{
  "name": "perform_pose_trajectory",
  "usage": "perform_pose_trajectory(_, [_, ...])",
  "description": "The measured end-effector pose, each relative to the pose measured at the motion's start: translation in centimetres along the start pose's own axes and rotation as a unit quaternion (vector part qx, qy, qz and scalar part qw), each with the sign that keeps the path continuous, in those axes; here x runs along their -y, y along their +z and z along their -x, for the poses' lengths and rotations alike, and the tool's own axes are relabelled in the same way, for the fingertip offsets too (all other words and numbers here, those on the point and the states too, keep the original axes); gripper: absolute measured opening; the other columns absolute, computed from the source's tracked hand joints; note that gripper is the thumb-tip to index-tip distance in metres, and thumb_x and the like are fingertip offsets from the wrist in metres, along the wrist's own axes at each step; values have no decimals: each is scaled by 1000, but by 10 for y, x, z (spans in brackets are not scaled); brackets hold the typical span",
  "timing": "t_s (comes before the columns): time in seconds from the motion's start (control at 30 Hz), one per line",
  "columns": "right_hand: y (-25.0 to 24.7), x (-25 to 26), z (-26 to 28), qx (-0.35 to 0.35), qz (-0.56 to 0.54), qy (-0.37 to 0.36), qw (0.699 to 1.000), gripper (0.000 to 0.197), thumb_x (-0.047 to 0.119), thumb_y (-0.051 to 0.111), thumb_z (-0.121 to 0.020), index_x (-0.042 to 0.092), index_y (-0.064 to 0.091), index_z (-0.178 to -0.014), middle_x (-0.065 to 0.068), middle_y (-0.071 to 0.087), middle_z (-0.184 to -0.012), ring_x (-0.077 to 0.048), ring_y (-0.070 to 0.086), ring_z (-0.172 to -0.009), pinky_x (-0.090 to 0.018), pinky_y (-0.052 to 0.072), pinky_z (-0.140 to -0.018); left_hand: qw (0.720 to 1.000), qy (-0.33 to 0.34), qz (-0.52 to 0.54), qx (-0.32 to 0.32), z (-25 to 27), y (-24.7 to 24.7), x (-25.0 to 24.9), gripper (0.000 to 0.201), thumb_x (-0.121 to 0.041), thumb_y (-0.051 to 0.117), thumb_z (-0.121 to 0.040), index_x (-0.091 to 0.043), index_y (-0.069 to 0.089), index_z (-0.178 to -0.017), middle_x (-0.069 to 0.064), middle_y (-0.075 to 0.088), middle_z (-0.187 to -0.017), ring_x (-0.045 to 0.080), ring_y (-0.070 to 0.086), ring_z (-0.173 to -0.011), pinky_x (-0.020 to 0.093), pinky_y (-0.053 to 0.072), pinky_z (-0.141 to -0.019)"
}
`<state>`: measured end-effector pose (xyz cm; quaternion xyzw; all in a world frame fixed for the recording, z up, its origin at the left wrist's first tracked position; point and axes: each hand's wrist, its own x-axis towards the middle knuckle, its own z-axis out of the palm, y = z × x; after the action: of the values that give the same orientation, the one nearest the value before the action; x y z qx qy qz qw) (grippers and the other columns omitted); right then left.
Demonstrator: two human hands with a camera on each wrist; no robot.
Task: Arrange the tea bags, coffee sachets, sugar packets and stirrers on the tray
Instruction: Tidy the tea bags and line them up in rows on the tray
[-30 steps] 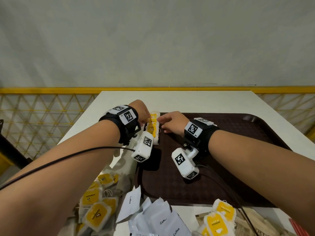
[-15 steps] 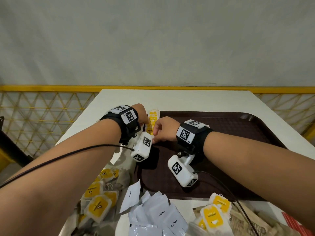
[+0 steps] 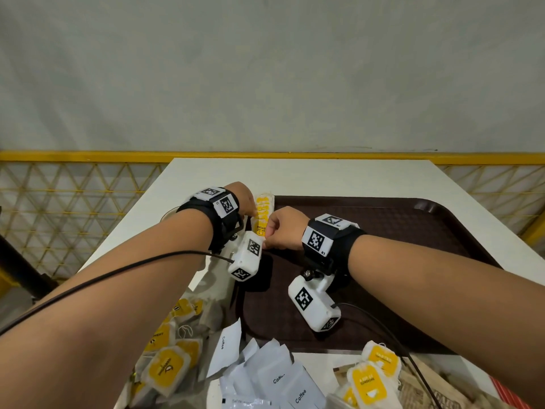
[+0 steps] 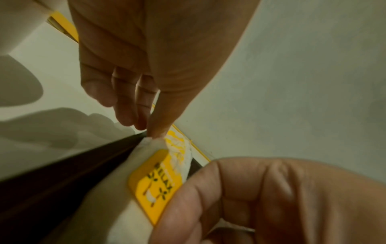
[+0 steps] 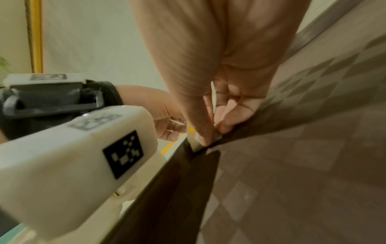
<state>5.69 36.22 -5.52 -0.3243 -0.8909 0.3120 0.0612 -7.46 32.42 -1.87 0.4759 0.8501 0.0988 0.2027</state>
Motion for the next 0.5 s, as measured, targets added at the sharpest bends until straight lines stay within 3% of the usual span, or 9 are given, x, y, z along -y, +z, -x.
perform_pose_trajectory(0.1, [-1,0,0,0,-3,6,1000,27,16,76,-77,20,55,-60,6,55,-60,-7,51,-55,-27,49,-67,1000,-7,17,1,-1,-1,2,25,-12,59,-91,2,65,-111,15,67,-103,25,63,-91,29,51,-70])
perform_pose_trajectory(0.17, [-1,0,-1,-1,-5,8,1000,27,16,77,-76,20,55,-61,6,56,-60,-8,52,-55,-27,49,-66,999,-22,29,0,-2,-2,4,21,-17,60,-92,2,66,-95,13,67,-89,27,63,-84,32,51,-69])
perform_pose_trajectory(0.27, [-1,-1,-1,-1,-6,9,1000,26,17,77,-76,20,56,-61,6,56,-59,-8,52,-54,-26,48,-62,996,-55,66,11,0,-4,3,24,-15,57,-89,-7,58,-67,7,58,-65,22,52,-56,25,42,-56])
perform_pose_trajectory(0.3, [-1,-1,-1,0,-7,10,1000,27,18,77,-76,20,56,-61,5,57,-59,-7,52,-54,-25,48,-61,997,-57,56,16,1,-4,2,22,-15,58,-88,-7,57,-66,6,58,-65,20,50,-54,24,41,-55])
perform_pose_trajectory(0.37, [-2,-1,-1,3,-10,12,1000,26,19,78,-76,20,56,-61,5,58,-60,-8,53,-54,-27,49,-63,998,-49,23,23,4,-3,1,15,-16,60,-89,-4,65,-81,7,62,-74,20,54,-62,24,43,-57])
perform_pose_trajectory(0.43, [-2,-1,-1,5,-14,13,1000,26,19,78,-76,20,57,-61,4,59,-62,-10,54,-55,-30,52,-67,999,-39,9,30,4,-1,2,23,-17,60,-90,2,68,-101,11,66,-89,23,62,-80,28,49,-68])
perform_pose_trajectory(0.5, [-2,-1,-1,5,-17,13,1000,25,19,78,-76,19,57,-62,4,59,-63,-10,55,-57,-32,53,-70,999,-33,12,28,2,1,4,26,-15,60,-90,3,67,-107,15,69,-101,26,66,-96,33,52,-79])
